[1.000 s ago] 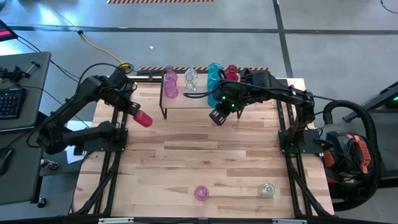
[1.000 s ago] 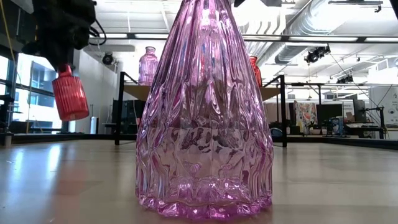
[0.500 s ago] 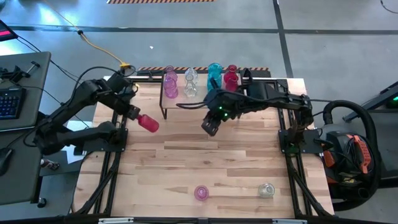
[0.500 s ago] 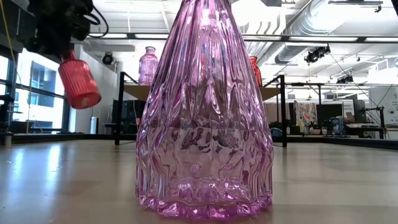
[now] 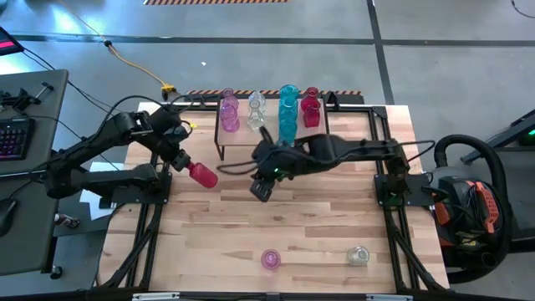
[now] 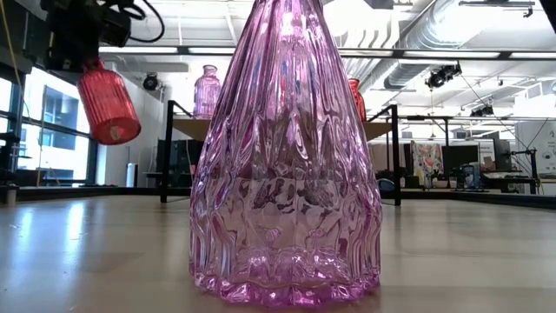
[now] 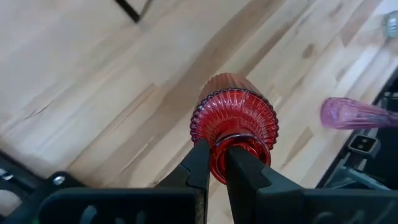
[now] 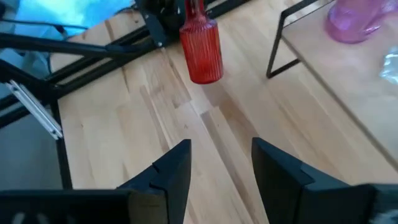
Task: Sort vases onto shelf
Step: Put the red vase on the shelf aligned with the other red vases
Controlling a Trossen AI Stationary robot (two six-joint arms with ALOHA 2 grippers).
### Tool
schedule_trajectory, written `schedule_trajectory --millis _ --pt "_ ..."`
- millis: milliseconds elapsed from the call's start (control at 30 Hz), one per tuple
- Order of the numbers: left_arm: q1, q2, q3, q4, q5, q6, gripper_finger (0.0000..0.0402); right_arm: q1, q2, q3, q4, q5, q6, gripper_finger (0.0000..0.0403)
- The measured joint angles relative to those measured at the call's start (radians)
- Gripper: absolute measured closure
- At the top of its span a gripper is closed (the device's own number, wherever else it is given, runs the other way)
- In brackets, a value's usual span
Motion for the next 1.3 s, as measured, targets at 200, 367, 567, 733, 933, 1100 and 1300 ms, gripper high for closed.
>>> schedule_trajectory --millis 200,367,567,733,933,1100,1300 --pt "-0.106 0.000 0.000 0.096 0.001 -0.075 0.0382 0.025 0.061 0.000 0.057 0.004 -0.010 0.0253" --pt "-0.190 0.000 0.000 0.179 0.007 -0.130 0.0382 0.024 0.106 0.000 0.140 -0.014 -0.037 0.0253" --pt "-0.276 0.002 0.000 0.283 0.007 -0.202 0.0382 0.015 0.145 0.000 0.227 -0.060 -0.078 0.0253" --pt "-0.340 0.018 0.001 0.318 -0.006 -0.234 0.0382 0.007 0.160 0.000 0.306 -0.068 -0.132 0.0253" --pt "-0.397 0.046 0.001 0.341 -0.026 -0.249 0.0382 0.014 0.161 0.000 0.347 0.003 -0.372 0.0253" --pt "-0.424 0.069 0.001 0.356 -0.047 -0.256 0.0381 0.026 0.161 0.000 0.379 0.038 -0.542 0.0253" --pt "-0.441 0.081 0.000 0.384 -0.097 -0.282 0.0381 0.004 0.161 0.000 0.390 -0.009 -0.411 0.0253"
